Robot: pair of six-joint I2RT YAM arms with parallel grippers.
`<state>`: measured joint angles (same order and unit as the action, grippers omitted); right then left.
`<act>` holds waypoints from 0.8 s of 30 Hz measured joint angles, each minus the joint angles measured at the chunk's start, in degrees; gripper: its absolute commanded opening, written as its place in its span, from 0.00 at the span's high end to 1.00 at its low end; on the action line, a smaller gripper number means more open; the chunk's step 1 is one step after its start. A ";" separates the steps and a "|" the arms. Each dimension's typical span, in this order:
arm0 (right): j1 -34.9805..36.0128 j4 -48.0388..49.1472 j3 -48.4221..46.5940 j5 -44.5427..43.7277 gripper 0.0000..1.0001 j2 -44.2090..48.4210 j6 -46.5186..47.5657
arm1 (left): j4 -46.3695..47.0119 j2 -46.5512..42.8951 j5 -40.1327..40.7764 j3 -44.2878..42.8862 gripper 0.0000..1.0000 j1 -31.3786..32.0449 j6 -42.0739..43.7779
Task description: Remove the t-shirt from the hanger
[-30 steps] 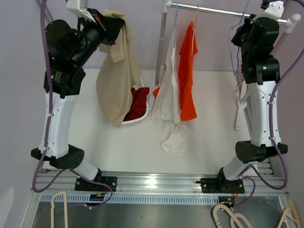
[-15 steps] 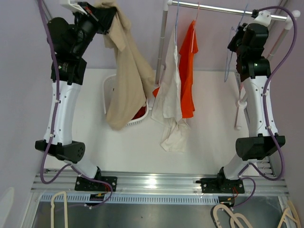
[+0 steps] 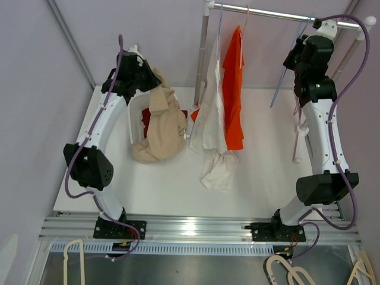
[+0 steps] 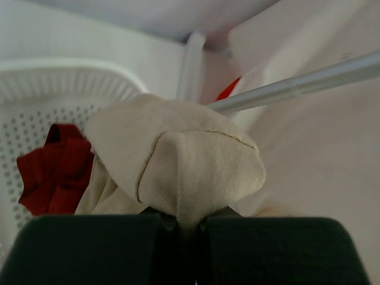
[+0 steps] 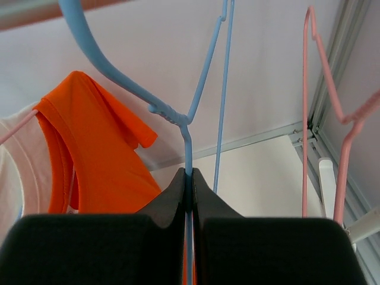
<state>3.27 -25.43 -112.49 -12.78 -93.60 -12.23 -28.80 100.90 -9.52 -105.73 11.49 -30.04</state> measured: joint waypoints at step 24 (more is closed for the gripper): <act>2.23 -10.49 -11.87 1.07 0.50 7.13 0.26 | -9.09 25.55 1.11 -0.90 0.77 -3.26 -2.95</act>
<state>5.50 -35.92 -124.36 -11.70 -86.48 -11.97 -37.89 126.45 -8.40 -106.63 8.23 -32.99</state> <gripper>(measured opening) 0.489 0.126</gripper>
